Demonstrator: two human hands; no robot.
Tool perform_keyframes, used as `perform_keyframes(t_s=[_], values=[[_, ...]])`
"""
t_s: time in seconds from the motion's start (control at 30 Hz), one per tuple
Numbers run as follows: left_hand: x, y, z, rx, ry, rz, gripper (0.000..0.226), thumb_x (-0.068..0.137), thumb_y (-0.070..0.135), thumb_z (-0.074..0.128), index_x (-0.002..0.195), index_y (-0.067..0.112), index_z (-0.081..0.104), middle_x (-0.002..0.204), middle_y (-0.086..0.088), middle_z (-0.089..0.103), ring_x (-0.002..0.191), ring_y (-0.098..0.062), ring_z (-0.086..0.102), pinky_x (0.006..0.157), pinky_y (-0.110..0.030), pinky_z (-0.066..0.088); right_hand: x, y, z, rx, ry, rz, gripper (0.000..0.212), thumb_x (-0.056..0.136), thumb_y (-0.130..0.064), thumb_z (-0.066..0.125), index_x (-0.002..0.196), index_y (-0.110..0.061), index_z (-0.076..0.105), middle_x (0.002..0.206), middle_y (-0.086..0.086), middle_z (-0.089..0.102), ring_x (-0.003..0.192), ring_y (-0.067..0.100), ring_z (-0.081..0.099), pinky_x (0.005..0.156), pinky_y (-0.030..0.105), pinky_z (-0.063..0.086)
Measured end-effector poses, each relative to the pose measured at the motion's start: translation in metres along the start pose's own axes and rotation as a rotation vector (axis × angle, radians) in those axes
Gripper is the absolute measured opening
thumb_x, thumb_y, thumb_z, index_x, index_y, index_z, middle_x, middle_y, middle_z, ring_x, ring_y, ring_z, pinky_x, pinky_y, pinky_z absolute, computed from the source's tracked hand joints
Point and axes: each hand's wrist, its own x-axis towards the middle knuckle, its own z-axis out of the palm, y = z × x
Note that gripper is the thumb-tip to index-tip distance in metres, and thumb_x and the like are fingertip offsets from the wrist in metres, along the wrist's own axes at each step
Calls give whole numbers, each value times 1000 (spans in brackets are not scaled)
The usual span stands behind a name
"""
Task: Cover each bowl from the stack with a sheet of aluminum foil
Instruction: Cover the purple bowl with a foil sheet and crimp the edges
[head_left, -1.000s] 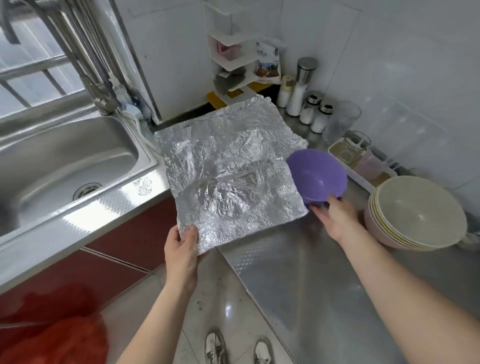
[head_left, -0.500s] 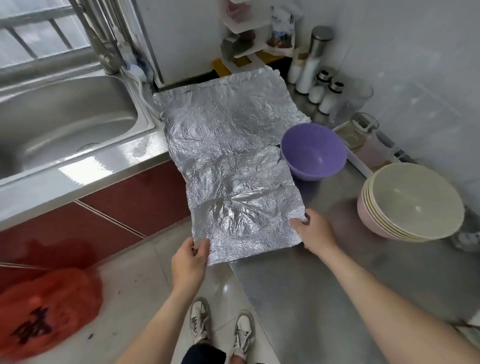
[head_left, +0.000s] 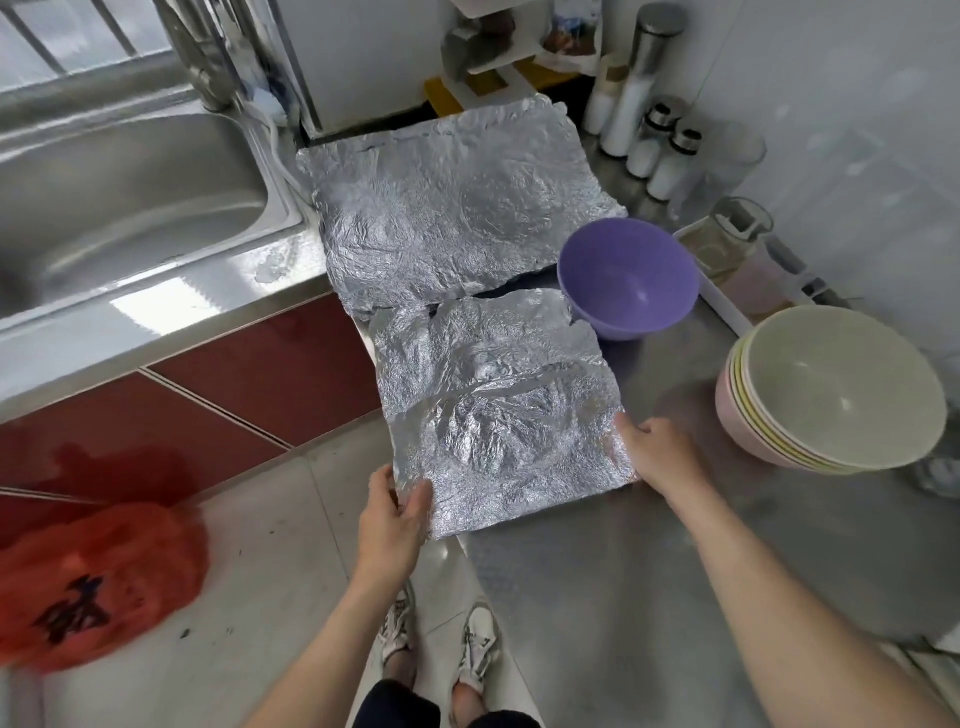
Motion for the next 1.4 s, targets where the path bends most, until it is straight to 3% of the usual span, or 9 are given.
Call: perform_keyframes(t_s=[0.17,0.37,0.47,0.6,0.77,0.97,1.1,1.27,1.4], values=[[11,22,-1,-108,103,23,53,90,14,66,123,43,36,91,-10,61,62,-30,55,62,-46,49,4,-3,0,-62,-27,-41,44,92,-33,54,54,-12,43,55,3,46,67,29,50,59,31,34],[-9,29,-3,83,95,104,67,87,5,67,140,25,32,101,-4,55,70,-19,54,66,-39,50,-8,14,-9,-170,-115,29,20,81,-33,66,78,-19,52,80,2,58,80,26,56,72,33,47],[-8,34,-3,401,325,523,64,78,7,74,134,14,45,109,-12,54,94,-21,49,77,-34,42,-22,2,-8,-350,149,-147,37,83,-27,66,115,-14,51,116,14,51,110,36,50,88,41,43],[-1,48,35,665,40,895,41,78,15,78,117,18,66,111,-11,66,96,-34,64,72,-42,55,-32,-21,30,-293,239,-661,43,85,-26,47,124,-10,56,131,15,52,123,36,49,95,47,47],[13,29,60,1023,-261,714,66,98,65,21,155,35,5,162,-1,-7,149,-23,-11,119,-48,-7,-19,0,57,-517,27,-596,65,93,-57,10,153,-32,11,162,-7,-1,148,13,-7,119,39,0],[19,30,57,1087,-311,681,68,93,74,8,150,44,-12,159,2,-24,145,-22,-27,118,-49,-13,-17,7,57,-528,46,-522,64,90,-68,9,149,-46,-7,159,-9,-16,147,13,-15,117,42,-5],[15,42,54,1103,-366,641,73,91,75,16,149,45,-15,157,1,-28,144,-25,-29,117,-54,-11,-17,-4,44,-442,37,-504,65,88,-65,16,149,-43,12,162,-7,5,147,13,1,113,45,8],[-8,55,52,1141,-494,854,83,86,59,56,151,37,8,163,2,-3,146,-28,10,115,-53,10,6,-50,-11,-253,524,-636,57,82,-17,54,138,-16,46,141,11,45,127,32,42,89,50,41],[-23,55,56,1253,-571,787,91,87,43,56,152,27,-6,162,-2,-8,145,-33,7,115,-61,12,41,-70,-32,-323,312,-515,49,93,-12,48,141,-12,42,138,13,51,130,34,40,95,49,41]])
